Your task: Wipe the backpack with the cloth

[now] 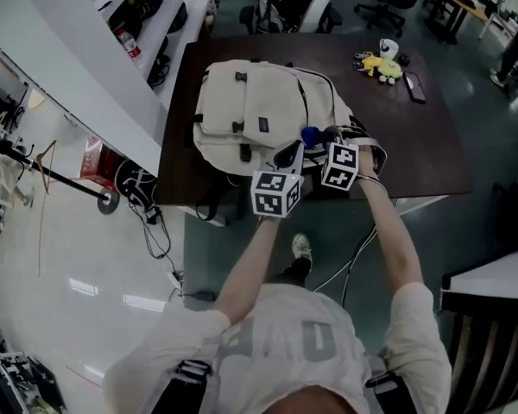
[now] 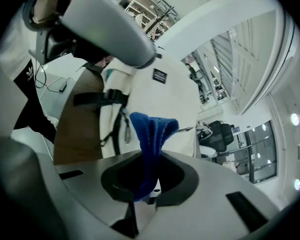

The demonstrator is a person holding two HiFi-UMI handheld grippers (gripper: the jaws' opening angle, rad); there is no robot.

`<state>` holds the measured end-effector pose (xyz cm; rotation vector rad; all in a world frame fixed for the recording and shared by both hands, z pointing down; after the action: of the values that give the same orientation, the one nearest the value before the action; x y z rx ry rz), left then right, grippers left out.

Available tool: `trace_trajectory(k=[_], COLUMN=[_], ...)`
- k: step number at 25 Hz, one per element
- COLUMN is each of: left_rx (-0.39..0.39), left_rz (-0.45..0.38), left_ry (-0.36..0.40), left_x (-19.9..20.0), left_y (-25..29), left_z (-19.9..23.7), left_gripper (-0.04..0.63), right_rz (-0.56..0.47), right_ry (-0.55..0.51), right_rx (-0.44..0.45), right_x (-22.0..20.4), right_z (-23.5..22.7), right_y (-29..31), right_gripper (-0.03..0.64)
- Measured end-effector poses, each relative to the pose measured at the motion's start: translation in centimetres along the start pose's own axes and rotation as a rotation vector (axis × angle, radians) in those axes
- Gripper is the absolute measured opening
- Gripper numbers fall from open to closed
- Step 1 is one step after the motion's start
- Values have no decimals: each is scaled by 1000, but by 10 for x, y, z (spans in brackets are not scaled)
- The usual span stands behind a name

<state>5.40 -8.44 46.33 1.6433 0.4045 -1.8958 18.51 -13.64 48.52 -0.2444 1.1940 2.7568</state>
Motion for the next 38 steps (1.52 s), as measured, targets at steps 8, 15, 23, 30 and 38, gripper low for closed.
trace_trajectory(k=[8,15,23,30,38], left_rx=[54,102,119,123,100], left_rz=[-54,-21,9,3,-20], left_ry=[-25,-62,-63,-55,-74], left_x=[32,24,15,14,12], left_y=[87,142,165,163,143], left_z=[20,46,65,67,57], left_gripper=[3,3,3,3,3], right_rz=[-22,-21,-28,-19,16], right_ry=[-57,-117,-145,-145,-120], right_rx=[-113,-75,31,33,58], right_x=[-23,-30,-42,-44,-49], right_z=[-146,-193,-154,-140,-102], right_y=[50,126,180,172,145], right_gripper=[41,41,41,41,41])
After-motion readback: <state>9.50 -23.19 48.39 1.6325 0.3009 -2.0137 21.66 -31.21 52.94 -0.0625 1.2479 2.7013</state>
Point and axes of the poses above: the fingertips, and each gripper's own axes: y forward along the fingers, z to its left, x out of its top, the point moved 9 cm from there along -y, backward along the fingers, and after that the axes turned 1 degree about y, right-handed, at the moved point
